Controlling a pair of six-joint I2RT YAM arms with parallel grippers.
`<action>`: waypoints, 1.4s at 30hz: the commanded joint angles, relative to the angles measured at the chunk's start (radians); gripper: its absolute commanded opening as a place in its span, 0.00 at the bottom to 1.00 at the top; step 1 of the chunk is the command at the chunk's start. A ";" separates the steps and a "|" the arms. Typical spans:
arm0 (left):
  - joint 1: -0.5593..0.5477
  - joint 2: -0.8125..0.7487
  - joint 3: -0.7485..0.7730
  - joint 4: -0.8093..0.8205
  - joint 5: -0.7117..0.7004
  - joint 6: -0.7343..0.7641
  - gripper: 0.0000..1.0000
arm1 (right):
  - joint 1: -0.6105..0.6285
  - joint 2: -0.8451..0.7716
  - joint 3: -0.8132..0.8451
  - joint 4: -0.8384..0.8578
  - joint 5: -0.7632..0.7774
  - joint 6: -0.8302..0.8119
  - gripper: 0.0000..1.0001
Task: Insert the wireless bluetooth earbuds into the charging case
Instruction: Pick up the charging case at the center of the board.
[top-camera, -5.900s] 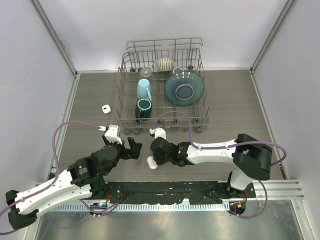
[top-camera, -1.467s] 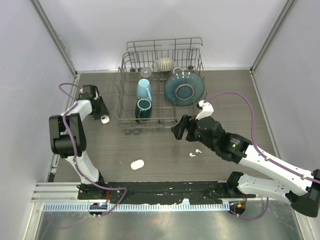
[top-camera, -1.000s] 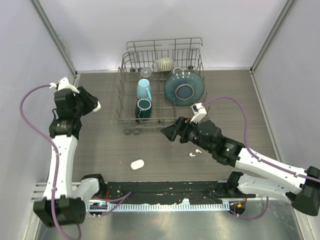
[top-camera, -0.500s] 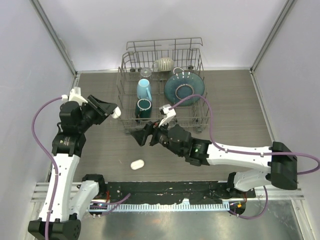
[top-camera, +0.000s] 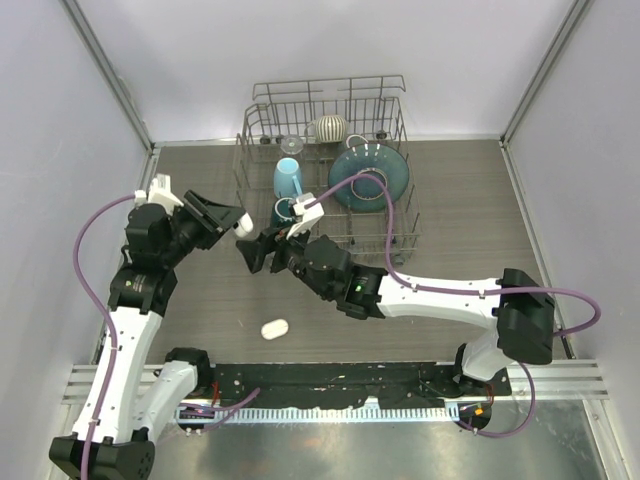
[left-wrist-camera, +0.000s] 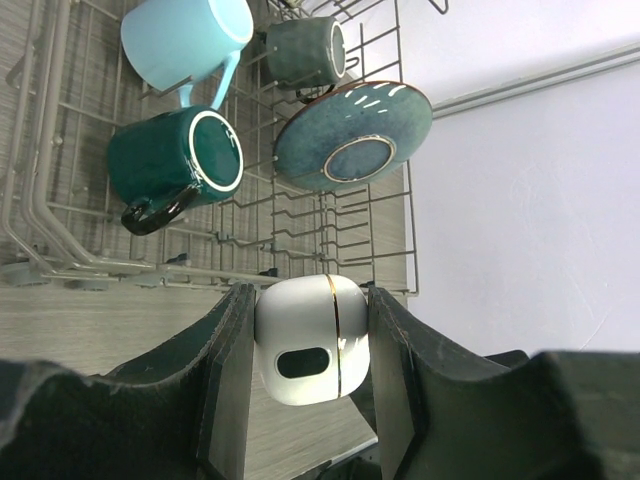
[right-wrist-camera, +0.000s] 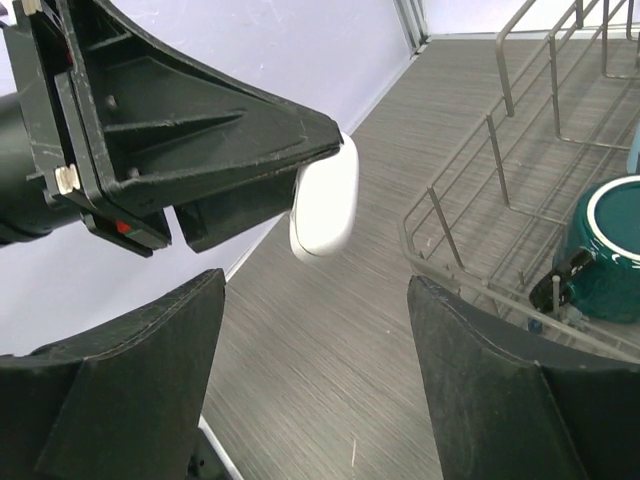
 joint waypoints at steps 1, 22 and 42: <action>-0.008 -0.010 0.007 0.072 0.036 -0.021 0.08 | -0.016 0.016 0.051 0.084 0.003 -0.021 0.77; -0.041 -0.013 -0.027 0.142 0.052 -0.071 0.08 | -0.120 0.100 0.113 0.107 -0.174 0.025 0.35; -0.042 0.057 0.015 0.462 0.483 0.307 1.00 | -0.463 -0.333 -0.016 -0.275 -0.957 -0.012 0.01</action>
